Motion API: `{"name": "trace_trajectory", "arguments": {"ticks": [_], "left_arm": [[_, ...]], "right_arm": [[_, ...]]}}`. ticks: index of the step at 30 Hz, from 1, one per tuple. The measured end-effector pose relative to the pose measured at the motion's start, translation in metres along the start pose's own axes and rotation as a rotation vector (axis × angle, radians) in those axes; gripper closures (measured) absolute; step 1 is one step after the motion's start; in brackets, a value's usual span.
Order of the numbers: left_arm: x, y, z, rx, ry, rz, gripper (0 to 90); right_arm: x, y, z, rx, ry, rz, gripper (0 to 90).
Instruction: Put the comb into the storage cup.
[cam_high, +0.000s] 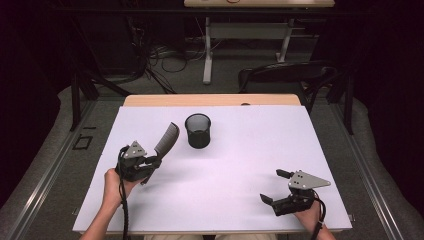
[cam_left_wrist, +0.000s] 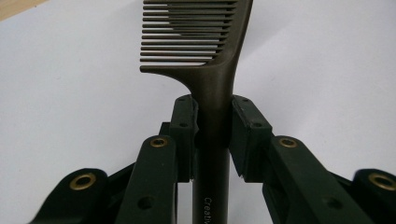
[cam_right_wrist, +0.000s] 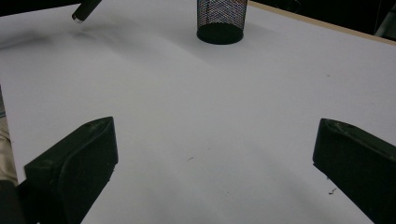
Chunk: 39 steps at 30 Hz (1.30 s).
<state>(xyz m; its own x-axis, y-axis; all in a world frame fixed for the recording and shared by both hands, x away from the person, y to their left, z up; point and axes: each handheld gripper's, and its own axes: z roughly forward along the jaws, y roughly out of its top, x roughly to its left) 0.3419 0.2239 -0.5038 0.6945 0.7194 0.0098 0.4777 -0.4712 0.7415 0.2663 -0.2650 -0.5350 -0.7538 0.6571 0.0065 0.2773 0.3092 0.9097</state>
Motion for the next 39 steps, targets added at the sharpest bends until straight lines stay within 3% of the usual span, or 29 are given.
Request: {"name": "trace_trajectory", "arguments": {"ticks": [24, 39], "left_arm": [[-0.0017, -0.0057, -0.0006, -0.118, 0.035, -0.048, 72.4], [-0.0043, -0.0035, 0.0002, -0.187, 0.079, -0.069, 72.5]], "right_arm": [[0.0005, 0.0005, 0.0004, -0.002, 0.001, -0.002, 0.0], [-0.0008, -0.0001, 0.001, 0.005, 0.001, 0.008, 0.0]]}}
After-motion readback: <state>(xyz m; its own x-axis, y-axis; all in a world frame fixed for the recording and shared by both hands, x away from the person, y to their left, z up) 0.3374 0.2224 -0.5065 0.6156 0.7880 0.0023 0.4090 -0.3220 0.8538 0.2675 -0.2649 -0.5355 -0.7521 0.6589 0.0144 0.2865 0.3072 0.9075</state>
